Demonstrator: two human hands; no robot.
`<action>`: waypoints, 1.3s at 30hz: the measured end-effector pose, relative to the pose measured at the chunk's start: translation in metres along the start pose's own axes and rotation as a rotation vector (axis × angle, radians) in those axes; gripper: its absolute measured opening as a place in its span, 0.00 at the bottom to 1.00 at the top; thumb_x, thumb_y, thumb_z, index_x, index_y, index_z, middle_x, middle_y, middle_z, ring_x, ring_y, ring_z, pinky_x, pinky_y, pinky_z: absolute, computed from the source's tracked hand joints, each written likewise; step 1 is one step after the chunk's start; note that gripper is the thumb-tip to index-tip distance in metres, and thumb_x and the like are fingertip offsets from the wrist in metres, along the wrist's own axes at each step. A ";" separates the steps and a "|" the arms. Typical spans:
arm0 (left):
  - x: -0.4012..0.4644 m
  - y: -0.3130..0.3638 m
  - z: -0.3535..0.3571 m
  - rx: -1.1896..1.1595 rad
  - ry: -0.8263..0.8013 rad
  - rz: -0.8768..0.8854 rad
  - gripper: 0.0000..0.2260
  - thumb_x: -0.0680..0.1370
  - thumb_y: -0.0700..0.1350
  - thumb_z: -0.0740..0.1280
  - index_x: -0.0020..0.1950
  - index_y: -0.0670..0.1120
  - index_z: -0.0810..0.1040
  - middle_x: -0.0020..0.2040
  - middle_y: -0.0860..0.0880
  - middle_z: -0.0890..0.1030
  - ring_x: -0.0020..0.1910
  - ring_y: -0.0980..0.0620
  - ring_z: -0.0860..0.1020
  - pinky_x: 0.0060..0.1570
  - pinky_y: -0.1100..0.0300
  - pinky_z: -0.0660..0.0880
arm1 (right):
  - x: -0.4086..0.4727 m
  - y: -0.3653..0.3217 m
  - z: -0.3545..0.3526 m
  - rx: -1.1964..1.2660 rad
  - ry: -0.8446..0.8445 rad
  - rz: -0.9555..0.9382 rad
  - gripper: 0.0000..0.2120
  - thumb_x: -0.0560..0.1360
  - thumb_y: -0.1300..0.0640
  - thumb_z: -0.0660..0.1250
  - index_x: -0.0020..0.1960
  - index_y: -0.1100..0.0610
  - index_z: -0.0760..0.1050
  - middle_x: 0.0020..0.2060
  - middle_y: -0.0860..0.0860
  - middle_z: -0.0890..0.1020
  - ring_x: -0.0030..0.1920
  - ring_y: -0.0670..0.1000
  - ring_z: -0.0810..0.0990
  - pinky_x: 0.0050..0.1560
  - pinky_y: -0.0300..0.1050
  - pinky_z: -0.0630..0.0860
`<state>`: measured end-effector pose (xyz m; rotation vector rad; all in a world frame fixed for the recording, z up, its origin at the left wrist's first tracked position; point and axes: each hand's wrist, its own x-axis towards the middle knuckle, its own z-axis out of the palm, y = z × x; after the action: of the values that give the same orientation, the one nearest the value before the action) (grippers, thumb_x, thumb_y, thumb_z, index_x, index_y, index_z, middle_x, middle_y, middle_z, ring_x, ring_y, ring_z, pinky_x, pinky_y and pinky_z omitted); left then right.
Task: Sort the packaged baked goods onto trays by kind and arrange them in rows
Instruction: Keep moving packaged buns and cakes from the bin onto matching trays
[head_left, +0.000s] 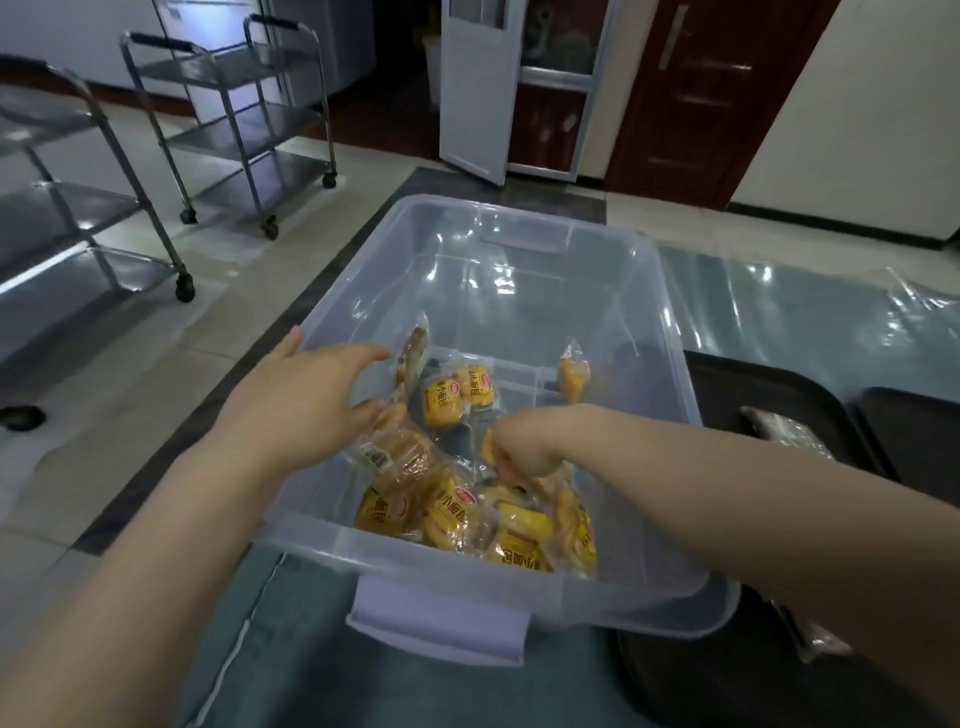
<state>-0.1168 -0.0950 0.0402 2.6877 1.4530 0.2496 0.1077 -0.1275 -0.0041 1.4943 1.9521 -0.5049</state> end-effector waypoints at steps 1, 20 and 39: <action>0.000 -0.001 0.001 -0.005 -0.003 -0.011 0.22 0.77 0.56 0.62 0.70 0.57 0.65 0.65 0.53 0.76 0.63 0.52 0.74 0.74 0.53 0.47 | 0.009 0.003 0.007 -0.061 -0.079 0.017 0.13 0.77 0.62 0.63 0.60 0.59 0.77 0.56 0.54 0.79 0.51 0.54 0.78 0.46 0.44 0.74; 0.002 0.002 -0.001 -0.148 0.046 -0.108 0.13 0.78 0.52 0.60 0.62 0.56 0.72 0.47 0.56 0.83 0.54 0.55 0.78 0.74 0.55 0.48 | 0.057 0.006 0.013 -0.046 0.052 0.056 0.27 0.70 0.52 0.74 0.67 0.54 0.71 0.59 0.52 0.77 0.58 0.55 0.76 0.56 0.50 0.75; 0.027 0.030 -0.020 -0.232 0.119 0.027 0.11 0.78 0.49 0.62 0.60 0.55 0.76 0.52 0.58 0.81 0.56 0.53 0.76 0.49 0.56 0.73 | 0.016 0.062 -0.045 0.326 0.525 0.372 0.17 0.72 0.66 0.61 0.59 0.59 0.74 0.55 0.58 0.78 0.53 0.60 0.77 0.45 0.45 0.73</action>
<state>-0.0813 -0.0896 0.0667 2.5448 1.3246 0.5529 0.1535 -0.0695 0.0222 2.3292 1.9493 -0.2892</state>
